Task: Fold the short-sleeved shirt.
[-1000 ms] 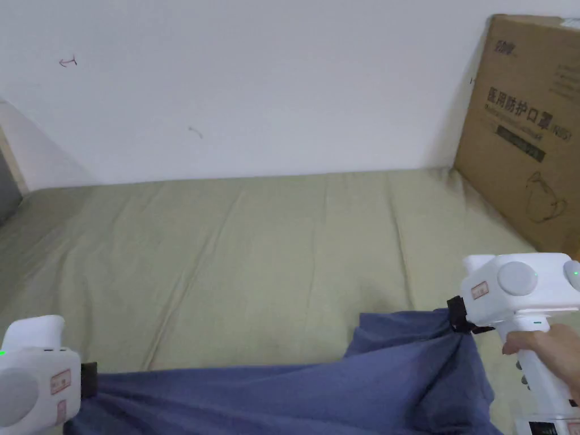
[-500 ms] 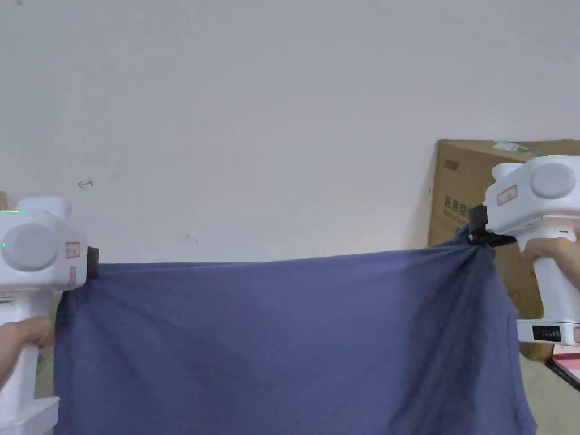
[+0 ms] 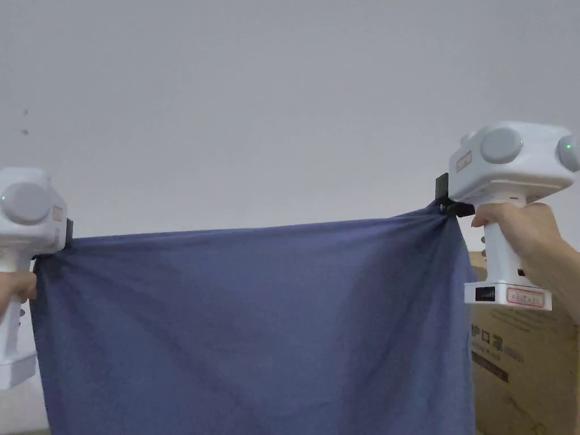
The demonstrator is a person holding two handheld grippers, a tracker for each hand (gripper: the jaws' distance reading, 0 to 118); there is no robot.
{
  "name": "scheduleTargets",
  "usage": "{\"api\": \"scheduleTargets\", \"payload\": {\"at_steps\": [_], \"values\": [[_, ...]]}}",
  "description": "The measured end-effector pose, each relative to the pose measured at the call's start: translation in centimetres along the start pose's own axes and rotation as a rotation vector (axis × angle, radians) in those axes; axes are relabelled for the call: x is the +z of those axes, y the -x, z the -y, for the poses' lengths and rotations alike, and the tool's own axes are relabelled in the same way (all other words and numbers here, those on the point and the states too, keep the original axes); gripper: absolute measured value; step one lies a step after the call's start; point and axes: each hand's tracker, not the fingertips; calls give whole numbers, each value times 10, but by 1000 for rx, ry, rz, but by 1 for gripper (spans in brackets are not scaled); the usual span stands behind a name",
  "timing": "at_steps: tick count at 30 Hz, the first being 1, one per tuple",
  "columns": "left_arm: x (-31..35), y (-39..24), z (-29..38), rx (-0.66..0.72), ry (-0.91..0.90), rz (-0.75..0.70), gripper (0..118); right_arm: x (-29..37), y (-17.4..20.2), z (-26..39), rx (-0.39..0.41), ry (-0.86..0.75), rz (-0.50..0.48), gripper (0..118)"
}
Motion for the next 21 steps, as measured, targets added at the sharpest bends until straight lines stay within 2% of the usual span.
{"api": "scheduleTargets", "payload": {"at_steps": [3,7,9,12,13,15,17,21], "values": [[5,5,-7,78,-36,6,3,4,1,-6,-25,-24,-13,1],[-4,0,16,13,-44,-11,3,-7,3,22,28,1,-10,1],[-21,-1,40,31,-22,-9,3,-25,0,45,9,56,-9,1],[-52,-11,91,20,54,-15,3,-63,-3,95,29,156,13,1],[-67,-17,115,-24,106,-28,3,-79,-5,116,39,199,19,1],[-92,-27,160,-55,191,-49,3,-108,-12,158,21,275,25,1],[-123,-39,220,-96,286,-49,3,-141,-19,211,14,367,47,1],[-157,-57,327,-142,437,-58,3,-189,-30,318,51,567,83,1]]}}
